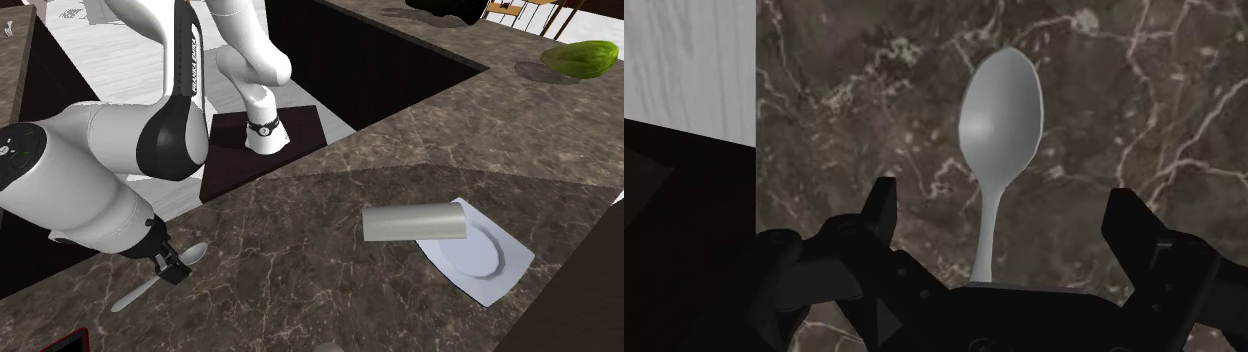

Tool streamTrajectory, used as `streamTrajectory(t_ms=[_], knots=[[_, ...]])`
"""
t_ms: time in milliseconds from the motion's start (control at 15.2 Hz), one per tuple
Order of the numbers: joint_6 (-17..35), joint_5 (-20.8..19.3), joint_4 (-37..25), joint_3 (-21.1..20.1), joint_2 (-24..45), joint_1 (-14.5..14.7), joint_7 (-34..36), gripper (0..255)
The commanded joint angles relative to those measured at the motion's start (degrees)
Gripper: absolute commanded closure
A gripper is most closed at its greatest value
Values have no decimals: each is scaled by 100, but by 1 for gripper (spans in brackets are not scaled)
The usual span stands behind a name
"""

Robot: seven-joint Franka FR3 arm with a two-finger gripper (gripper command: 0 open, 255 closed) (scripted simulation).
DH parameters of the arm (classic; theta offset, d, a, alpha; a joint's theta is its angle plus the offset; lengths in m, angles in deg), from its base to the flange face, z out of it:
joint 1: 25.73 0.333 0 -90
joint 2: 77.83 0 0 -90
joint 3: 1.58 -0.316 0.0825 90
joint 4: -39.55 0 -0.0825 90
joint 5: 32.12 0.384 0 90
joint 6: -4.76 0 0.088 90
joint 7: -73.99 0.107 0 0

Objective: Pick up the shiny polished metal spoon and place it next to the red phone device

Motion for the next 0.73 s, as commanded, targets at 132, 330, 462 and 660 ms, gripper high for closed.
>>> streamTrajectory(t_ms=[132, 330, 462, 660], knots=[[-606, 54, -466, -28, -144, 14, -19, 0], [-606, 54, -466, -28, -144, 14, -19, 0], [-606, 54, -466, -28, -144, 14, -19, 0], [-606, 54, -466, -28, -144, 14, -19, 0]])
